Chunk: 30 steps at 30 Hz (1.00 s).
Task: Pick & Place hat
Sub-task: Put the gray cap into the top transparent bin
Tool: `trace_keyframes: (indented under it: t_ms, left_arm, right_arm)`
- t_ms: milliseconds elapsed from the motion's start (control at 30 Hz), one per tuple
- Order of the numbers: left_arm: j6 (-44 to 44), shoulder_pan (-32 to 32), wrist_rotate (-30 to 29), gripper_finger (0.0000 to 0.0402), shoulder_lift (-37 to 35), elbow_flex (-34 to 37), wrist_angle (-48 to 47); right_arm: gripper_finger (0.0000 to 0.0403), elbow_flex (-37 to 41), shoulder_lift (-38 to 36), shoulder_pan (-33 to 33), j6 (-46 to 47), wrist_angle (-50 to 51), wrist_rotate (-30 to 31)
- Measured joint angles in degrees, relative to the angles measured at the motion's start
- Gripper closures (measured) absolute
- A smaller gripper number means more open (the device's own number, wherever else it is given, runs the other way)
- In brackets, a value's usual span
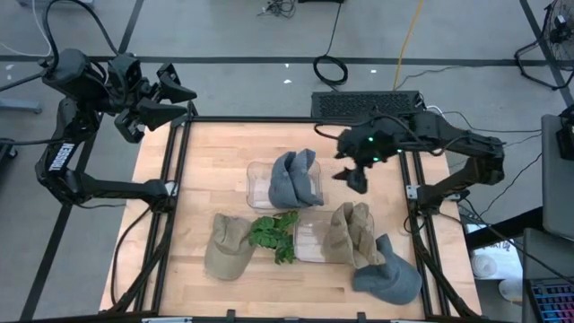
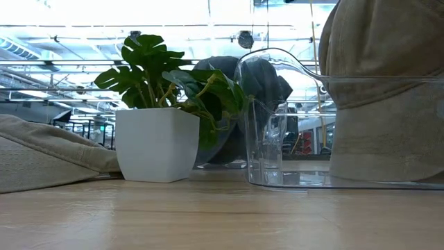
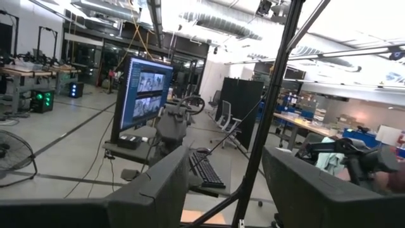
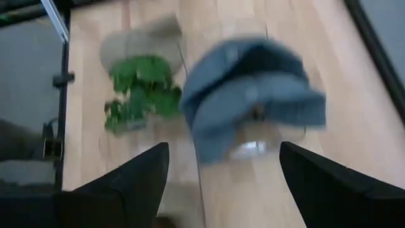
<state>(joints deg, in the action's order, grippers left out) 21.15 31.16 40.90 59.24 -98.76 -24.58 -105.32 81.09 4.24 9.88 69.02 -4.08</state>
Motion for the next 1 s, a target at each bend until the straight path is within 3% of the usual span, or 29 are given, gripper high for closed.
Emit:
trace_keyframes:
  t_ms: [367, 767, 1000]
  left_arm:
    - [1.4, 0.0, -0.5, 0.0192, 0.0, 0.0, 0.4]
    - [2.1, 0.0, -0.5, 0.0192, 0.0, 0.0, 0.3]
    - [3.6, 0.0, -0.5, 0.0192, 0.0, 0.0, 0.3]
  right_arm:
    - [0.0117, 0.0, -5.9, 0.3, 3.8, 21.0, -0.5]
    - [0.0117, 0.0, -14.8, -0.4, 12.8, 21.0, -0.9]
    - [0.0117, 0.4, -14.6, -6.7, 23.2, 20.8, -11.3]
